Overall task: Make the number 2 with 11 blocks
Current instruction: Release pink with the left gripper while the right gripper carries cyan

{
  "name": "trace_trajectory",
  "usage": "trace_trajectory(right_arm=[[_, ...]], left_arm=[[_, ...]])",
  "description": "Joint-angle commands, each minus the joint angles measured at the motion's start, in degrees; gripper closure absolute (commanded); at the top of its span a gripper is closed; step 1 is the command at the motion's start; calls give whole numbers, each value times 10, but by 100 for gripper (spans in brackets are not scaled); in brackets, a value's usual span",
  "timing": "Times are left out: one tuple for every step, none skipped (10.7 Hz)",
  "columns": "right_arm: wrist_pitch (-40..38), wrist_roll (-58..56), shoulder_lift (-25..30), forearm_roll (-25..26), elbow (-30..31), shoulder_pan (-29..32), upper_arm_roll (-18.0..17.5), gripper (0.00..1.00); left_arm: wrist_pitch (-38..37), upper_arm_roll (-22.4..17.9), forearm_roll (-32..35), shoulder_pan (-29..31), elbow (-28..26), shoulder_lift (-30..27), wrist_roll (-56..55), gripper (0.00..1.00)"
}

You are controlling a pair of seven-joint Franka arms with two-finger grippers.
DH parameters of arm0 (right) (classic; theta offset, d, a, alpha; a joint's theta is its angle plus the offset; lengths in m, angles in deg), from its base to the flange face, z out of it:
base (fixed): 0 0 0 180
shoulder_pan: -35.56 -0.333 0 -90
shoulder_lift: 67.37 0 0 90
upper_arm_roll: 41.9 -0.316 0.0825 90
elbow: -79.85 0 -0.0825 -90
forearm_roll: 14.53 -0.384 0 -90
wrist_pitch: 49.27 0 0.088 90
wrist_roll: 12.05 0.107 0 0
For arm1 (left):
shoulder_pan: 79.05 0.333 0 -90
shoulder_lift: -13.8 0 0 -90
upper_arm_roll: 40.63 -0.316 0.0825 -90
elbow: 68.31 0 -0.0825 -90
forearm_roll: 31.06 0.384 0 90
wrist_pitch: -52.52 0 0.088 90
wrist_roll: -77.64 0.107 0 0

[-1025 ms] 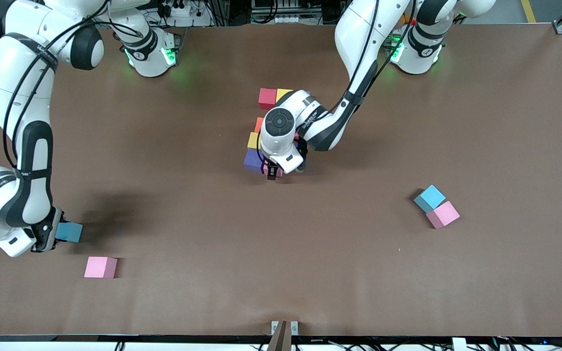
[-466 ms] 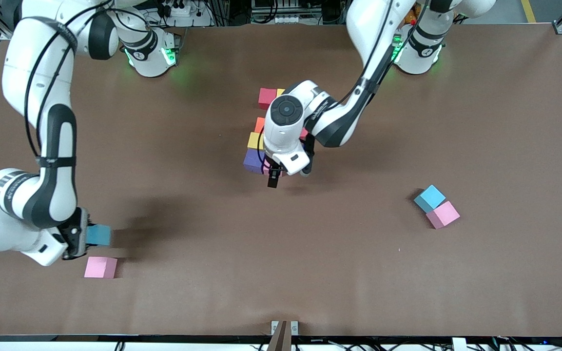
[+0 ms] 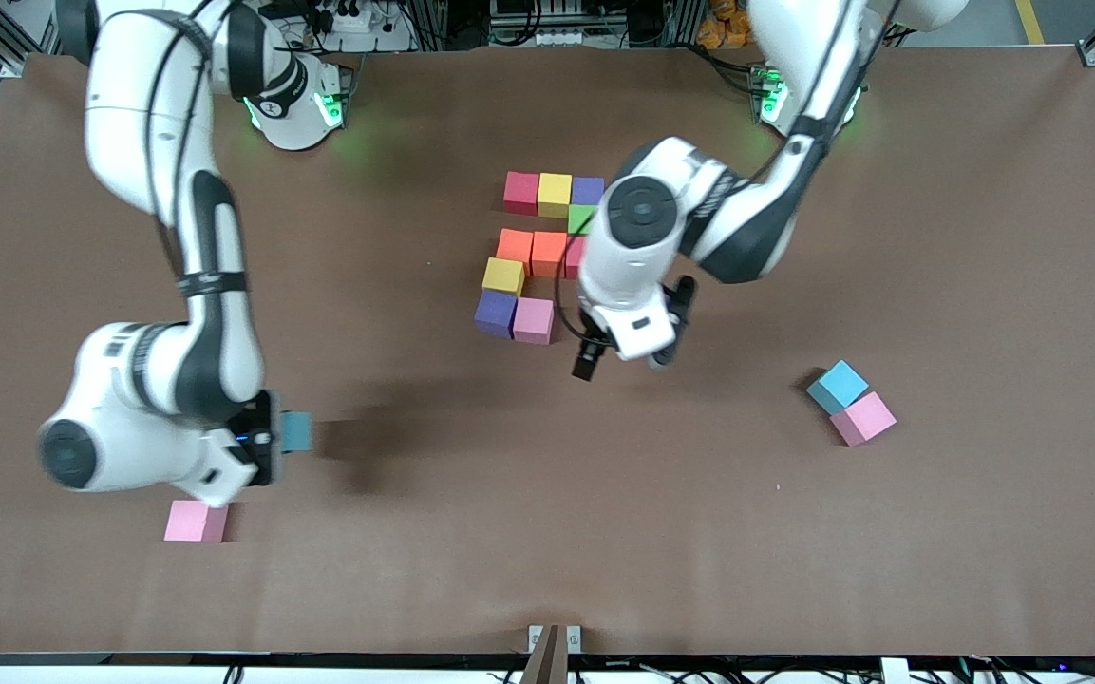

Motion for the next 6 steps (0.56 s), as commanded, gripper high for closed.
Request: trace_trajectory(right_arm=[[-8, 71, 20, -24, 9, -55, -1, 85], [-6, 83, 25, -31, 10, -79, -1, 85], [-6, 92, 25, -40, 11, -104, 0, 85], [-5, 124, 25, -51, 11, -127, 1, 85], [-1, 169, 26, -56, 11, -149, -1, 85], [15, 206, 26, -60, 11, -175, -1, 85]], left_arm=[[-28, 10, 14, 53, -22, -57, 117, 0], [-59, 12, 14, 73, -22, -75, 172, 0], [-88, 5, 14, 88, -22, -94, 237, 0], [-100, 4, 15, 118, -19, -112, 287, 0], [-102, 6, 15, 156, -20, -137, 335, 0], [-122, 8, 13, 186, -20, -154, 384, 0]])
